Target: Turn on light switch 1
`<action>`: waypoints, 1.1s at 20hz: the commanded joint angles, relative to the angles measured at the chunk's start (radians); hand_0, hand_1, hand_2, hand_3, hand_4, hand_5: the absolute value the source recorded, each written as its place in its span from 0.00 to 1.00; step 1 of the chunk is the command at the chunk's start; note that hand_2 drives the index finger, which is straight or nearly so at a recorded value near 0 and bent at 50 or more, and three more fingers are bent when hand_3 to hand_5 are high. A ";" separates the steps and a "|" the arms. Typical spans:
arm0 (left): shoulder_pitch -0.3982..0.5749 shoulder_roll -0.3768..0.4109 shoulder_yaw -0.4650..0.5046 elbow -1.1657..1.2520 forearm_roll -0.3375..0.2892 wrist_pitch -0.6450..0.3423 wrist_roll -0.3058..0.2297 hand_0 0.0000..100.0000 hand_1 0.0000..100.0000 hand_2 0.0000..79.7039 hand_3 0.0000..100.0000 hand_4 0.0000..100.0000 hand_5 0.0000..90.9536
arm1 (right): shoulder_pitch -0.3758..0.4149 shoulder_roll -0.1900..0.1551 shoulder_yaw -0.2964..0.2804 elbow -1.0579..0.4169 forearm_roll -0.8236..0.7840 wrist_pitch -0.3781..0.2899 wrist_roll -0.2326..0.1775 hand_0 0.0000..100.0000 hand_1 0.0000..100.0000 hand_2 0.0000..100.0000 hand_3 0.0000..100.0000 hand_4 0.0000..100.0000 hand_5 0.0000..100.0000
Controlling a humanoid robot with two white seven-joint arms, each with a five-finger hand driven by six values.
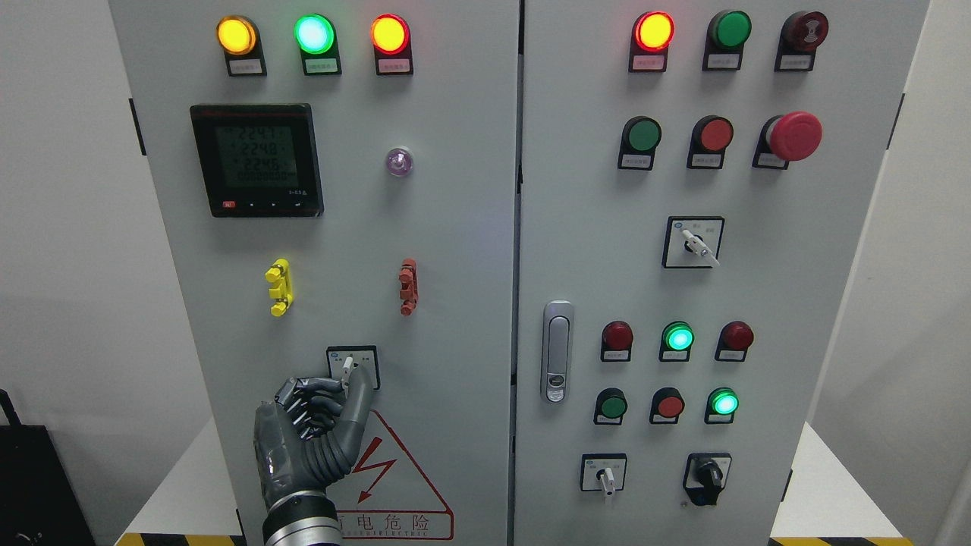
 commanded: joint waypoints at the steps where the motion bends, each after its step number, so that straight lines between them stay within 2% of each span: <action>1: 0.000 0.000 -0.007 0.001 0.000 0.001 -0.005 0.22 0.63 0.73 0.85 0.88 0.86 | 0.000 0.000 0.000 0.000 0.000 0.000 0.001 0.00 0.00 0.00 0.00 0.00 0.00; 22: 0.001 0.000 -0.010 0.002 0.000 0.001 -0.005 0.30 0.61 0.74 0.86 0.89 0.86 | 0.000 0.000 0.000 0.000 0.000 0.000 0.001 0.00 0.00 0.00 0.00 0.00 0.00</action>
